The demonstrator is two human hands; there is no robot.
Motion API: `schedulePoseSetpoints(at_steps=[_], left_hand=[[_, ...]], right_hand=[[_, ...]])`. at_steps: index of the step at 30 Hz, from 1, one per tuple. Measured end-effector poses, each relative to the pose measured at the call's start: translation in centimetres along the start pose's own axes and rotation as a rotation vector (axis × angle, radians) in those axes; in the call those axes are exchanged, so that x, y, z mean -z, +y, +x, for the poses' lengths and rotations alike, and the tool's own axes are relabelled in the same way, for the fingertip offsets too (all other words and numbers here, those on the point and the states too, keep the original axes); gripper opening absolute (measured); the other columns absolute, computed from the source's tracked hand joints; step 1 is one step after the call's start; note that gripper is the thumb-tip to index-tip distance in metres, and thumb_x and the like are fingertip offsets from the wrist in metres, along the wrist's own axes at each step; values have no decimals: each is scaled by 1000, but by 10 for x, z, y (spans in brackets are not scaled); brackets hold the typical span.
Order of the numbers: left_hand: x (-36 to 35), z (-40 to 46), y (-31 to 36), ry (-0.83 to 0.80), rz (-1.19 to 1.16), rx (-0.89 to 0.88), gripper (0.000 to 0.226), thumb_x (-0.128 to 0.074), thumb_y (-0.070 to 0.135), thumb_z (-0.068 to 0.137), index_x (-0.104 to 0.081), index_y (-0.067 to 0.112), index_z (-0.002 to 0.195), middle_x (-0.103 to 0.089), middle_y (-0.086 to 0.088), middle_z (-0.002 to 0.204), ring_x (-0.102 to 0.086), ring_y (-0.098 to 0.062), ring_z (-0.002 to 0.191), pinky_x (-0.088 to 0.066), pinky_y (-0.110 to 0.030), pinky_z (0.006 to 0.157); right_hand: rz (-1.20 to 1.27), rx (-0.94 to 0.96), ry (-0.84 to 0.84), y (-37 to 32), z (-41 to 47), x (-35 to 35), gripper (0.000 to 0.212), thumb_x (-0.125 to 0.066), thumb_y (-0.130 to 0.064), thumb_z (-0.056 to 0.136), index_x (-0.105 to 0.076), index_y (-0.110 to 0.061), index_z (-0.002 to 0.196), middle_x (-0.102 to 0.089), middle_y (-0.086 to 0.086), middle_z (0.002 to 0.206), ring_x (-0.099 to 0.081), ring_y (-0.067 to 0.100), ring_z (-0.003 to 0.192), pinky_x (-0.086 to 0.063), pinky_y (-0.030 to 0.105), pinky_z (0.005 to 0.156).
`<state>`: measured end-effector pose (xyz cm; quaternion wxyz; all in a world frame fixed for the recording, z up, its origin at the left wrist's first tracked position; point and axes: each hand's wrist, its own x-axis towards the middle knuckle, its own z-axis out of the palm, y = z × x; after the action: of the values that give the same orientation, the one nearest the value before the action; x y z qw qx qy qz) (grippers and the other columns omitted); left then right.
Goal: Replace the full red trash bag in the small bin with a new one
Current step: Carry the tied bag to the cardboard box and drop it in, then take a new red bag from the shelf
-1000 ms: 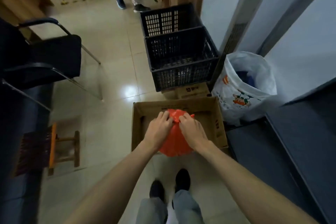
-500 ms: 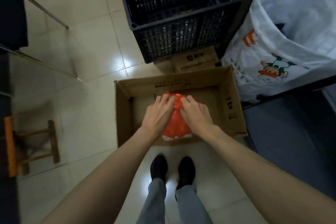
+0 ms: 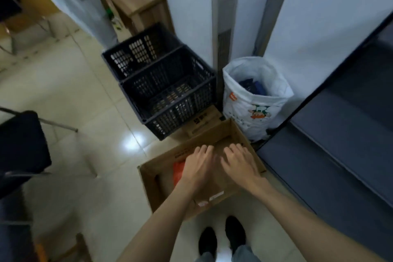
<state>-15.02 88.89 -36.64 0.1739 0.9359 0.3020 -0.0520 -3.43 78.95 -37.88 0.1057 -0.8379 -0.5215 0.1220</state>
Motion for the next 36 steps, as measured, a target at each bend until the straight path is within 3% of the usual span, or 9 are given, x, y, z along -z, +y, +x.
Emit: schedulePoseSetpoints(at_steps=[4,7,10,14,17,21,28,36], left_hand=[[36,2,60,45,98,-192,35,-30,41,100,-57,20,101,-59,0,97,-60,-21,90,-53,-36,67],[55,0,111,66,123,-378,32,-36,40,99,-60,19,102,-62,1,99,-61,-21,92,-51,-35,69],[70,-11,165,78,135,-556,33,-39,39,96,-63,18,87,-68,-2,86,-68,-24,82,-54,-36,61],[76,-41,250,88,166,-761,32,-38,38,101,-63,18,101,-67,-2,103,-65,-22,100,-54,-38,74],[73,-79,329,91,215,-960,35,-38,41,101,-63,17,105,-66,-2,109,-60,-22,108,-51,-37,75],[54,-150,443,63,238,-1203,37,-37,42,102,-63,17,108,-64,-1,113,-58,-20,112,-50,-36,77],[-10,-332,623,18,186,-1614,36,-41,44,99,-65,16,99,-68,-3,101,-62,-23,101,-50,-36,74],[-72,-548,764,-55,170,-1931,42,-35,46,101,-63,15,106,-68,-4,106,-60,-22,104,-48,-37,78]], right_hand=[[-59,-178,152,19,-34,58,21,-53,-34,89,-61,-16,84,-62,4,85,-59,24,84,-48,37,73],[-95,-351,258,38,-74,98,21,-59,-35,80,-64,-15,75,-64,3,75,-62,24,75,-51,33,63],[-153,-509,348,58,-131,136,19,-66,-33,77,-65,-14,73,-65,4,72,-64,23,72,-52,30,61],[-214,-730,454,83,-233,174,24,-65,-36,80,-66,-13,73,-65,4,71,-64,23,71,-53,31,59],[-259,-913,531,100,-324,197,26,-66,-37,81,-67,-12,74,-64,5,70,-64,24,71,-53,32,59],[-313,-1162,589,115,-459,221,28,-70,-38,80,-68,-11,73,-64,6,68,-64,25,70,-53,32,58],[-355,-1533,738,115,-707,226,31,-64,-38,84,-62,-12,69,-63,6,69,-64,29,74,-51,34,59],[-353,-1903,743,86,-946,202,32,-60,-41,87,-61,-14,69,-65,6,71,-65,29,74,-50,33,60]])
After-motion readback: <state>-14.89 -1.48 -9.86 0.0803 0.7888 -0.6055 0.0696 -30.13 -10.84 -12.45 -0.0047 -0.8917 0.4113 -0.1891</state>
